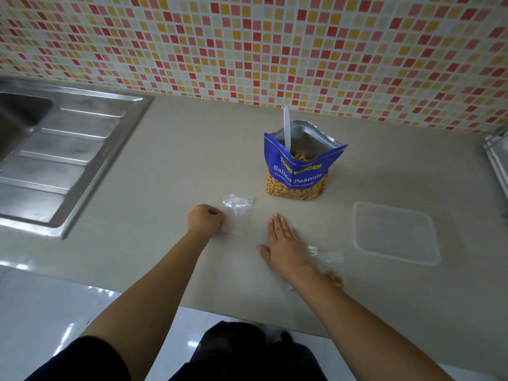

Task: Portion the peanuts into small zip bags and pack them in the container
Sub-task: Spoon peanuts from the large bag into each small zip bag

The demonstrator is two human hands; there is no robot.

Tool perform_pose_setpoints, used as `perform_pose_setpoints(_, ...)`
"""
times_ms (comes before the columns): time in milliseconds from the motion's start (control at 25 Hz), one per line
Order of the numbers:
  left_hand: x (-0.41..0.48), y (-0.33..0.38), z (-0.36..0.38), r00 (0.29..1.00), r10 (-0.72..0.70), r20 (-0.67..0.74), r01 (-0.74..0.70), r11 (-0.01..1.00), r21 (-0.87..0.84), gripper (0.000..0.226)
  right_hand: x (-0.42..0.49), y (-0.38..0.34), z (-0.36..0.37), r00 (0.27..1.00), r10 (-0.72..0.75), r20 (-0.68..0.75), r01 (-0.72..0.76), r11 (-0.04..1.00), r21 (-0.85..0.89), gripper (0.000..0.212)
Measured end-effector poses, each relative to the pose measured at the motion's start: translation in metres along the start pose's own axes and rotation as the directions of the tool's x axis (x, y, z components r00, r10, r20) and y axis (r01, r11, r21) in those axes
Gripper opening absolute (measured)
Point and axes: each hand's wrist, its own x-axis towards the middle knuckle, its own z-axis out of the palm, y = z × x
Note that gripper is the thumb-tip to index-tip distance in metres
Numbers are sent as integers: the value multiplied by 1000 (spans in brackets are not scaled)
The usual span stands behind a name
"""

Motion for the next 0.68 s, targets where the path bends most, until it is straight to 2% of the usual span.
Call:
perform_pose_setpoints(200,1,0,-3,999,-29,17,30,997,-70,13,-2,0,-8,1000,-15,-4,15,1000,-17,68)
perform_pose_setpoints(280,-2,7,-13,996,5,87,8,989,-145,15,-2,2,-17,994,-58,-97,65,995,73,67)
perform_pose_setpoints(320,-4,11,-20,989,40,141,-15,984,-178,17,-1,2,-23,983,-65,-174,96,980,177,64)
perform_pose_setpoints(400,-9,18,-37,957,121,264,-72,979,-189,16,4,-2,-36,957,13,-291,122,889,440,54)
perform_pose_setpoints(440,-11,21,-46,937,149,315,-100,981,-166,15,8,-5,-42,951,76,-299,113,817,566,50)
perform_pose_setpoints(520,-15,28,-59,901,168,400,-131,984,-119,14,17,-12,-53,964,134,-229,91,643,760,45)
perform_pose_setpoints(600,-19,36,-67,859,169,484,-135,985,-103,11,23,-19,-64,981,110,-162,88,491,867,40)
perform_pose_setpoints(680,-23,45,-73,832,160,531,-132,987,-91,10,26,-21,-72,986,58,-158,113,464,878,29)
